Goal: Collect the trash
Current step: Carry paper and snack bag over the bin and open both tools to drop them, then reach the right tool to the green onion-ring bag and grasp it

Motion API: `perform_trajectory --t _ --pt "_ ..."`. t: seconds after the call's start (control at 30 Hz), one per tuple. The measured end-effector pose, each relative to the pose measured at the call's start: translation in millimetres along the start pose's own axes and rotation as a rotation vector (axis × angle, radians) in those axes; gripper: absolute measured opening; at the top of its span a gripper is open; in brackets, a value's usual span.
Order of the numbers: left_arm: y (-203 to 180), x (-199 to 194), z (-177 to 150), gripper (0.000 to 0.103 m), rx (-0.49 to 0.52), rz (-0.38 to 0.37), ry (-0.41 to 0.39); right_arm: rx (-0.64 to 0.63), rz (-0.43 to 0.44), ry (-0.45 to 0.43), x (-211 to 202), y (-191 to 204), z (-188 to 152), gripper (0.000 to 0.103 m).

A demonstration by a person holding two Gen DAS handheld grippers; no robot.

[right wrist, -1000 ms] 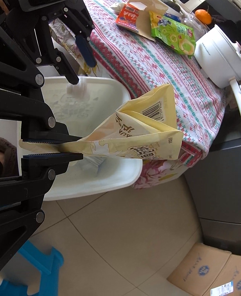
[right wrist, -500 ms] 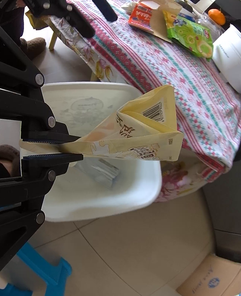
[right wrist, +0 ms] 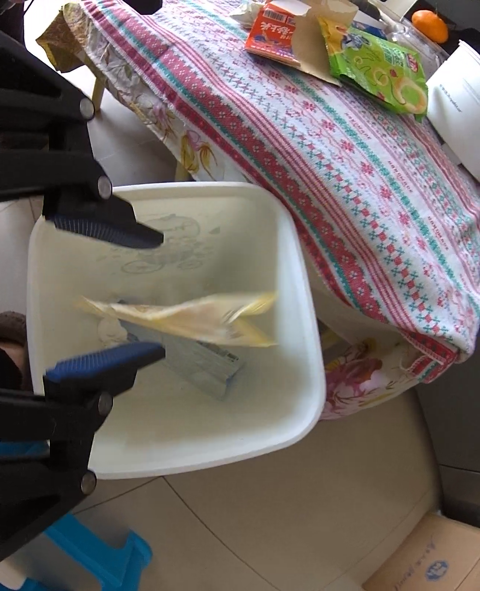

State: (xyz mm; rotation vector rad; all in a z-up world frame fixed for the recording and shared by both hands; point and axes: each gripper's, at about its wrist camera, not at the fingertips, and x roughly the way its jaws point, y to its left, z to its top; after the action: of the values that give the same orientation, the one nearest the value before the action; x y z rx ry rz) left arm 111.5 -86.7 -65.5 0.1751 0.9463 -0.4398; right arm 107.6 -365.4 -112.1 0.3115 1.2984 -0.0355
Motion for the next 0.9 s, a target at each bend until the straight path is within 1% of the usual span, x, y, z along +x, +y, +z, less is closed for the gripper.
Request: perform_trajectory --t 0.07,0.3,0.4,0.63,0.83,0.9 --pt "6.9 -2.2 -1.3 0.077 -0.013 0.01 0.0 -0.003 0.0 -0.013 -2.4 3.7 1.0 0.054" --pt "40.4 -14.9 -3.9 0.077 -0.093 0.035 -0.013 -0.023 -0.008 -0.049 -8.5 17.5 3.8 0.058" --pt "59.9 -22.5 -4.4 0.077 -0.142 0.048 -0.029 -0.042 -0.016 -0.075 -14.3 25.5 5.5 0.059" --pt "108.2 -32.1 -4.6 0.077 -0.268 0.054 -0.062 -0.083 -0.013 -0.135 -27.3 50.1 12.7 0.066" --pt "141.2 -21.6 0.0 0.077 -0.309 0.05 -0.104 -0.14 -0.002 -0.152 -29.6 81.3 21.5 0.069" --pt "149.8 -13.3 2.7 0.074 -0.319 0.046 -0.109 -0.163 0.001 -0.151 -29.3 93.7 25.9 0.069"
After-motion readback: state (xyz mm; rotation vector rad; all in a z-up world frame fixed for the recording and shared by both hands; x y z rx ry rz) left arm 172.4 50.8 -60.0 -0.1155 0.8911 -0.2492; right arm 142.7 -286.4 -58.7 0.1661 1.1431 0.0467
